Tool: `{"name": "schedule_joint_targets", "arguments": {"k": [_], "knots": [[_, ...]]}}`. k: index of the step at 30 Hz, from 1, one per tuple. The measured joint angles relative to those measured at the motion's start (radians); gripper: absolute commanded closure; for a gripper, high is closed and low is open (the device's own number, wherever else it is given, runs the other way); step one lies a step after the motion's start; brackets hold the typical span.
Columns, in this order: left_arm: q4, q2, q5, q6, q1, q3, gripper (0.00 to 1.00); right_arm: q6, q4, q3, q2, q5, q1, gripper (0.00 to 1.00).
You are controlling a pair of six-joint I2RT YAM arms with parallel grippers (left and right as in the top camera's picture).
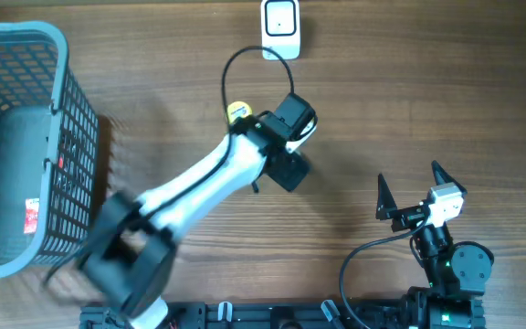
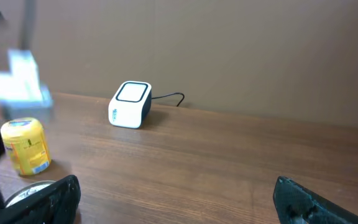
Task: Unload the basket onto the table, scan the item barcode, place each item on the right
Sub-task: 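Carry the tin can with the left gripper and place it beside the tube, then reach the left gripper into the basket and grasp the red wrench package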
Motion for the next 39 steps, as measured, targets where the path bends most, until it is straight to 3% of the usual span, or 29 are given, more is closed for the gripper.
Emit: {"name": "schedule_joint_targets", "arguments": {"k": [3, 5, 8, 10, 13, 14, 15, 17, 19, 29, 39], "knots": [[0.016, -0.263, -0.019, -0.092, -0.051, 0.000, 0.00, 0.000, 0.000, 0.000, 0.000, 0.000, 0.000, 0.00], [0.082, -0.443, -0.107, -0.182, -0.039, 0.000, 0.00, 0.000, 0.000, 0.000, 0.000, 0.000, 0.000, 0.00], [0.192, -0.706, -0.292, -0.295, 0.095, 0.030, 0.00, 0.000, 0.000, 0.000, 0.000, 0.000, 0.000, 0.00], [0.198, -0.868, -0.423, -0.392, 0.365, 0.084, 0.00, 0.000, 0.000, 0.000, 0.000, 0.000, 0.000, 0.00], [0.035, -0.946, -0.490, -0.602, 0.795, 0.104, 0.00, 0.000, 0.001, 0.000, 0.001, 0.000, -0.001, 0.00], [0.013, -0.946, -0.498, -0.670, 0.853, 0.101, 0.00, 0.000, 0.000, 0.000, 0.001, 0.000, -0.001, 0.00], [-0.065, -0.914, -0.478, -0.746, 1.050, 0.096, 0.00, 0.000, 0.000, 0.000, 0.001, 0.000, -0.001, 0.00], [-0.167, -0.836, -0.415, -0.894, 1.246, 0.093, 0.00, 0.000, 0.000, 0.000, 0.001, 0.000, -0.001, 0.00], [-0.218, -0.711, -0.316, -0.997, 1.378, 0.091, 0.00, 0.000, 0.000, 0.000, 0.001, 0.000, -0.001, 0.00], [-0.425, -0.052, -0.159, -1.075, 1.431, 0.072, 0.00, 0.000, 0.000, 0.000, 0.001, 0.000, -0.001, 0.00], [-0.035, -0.040, -0.164, -1.032, 1.413, -0.235, 0.00, 0.000, 0.000, 0.000, 0.000, 0.000, -0.001, 0.00]]}}
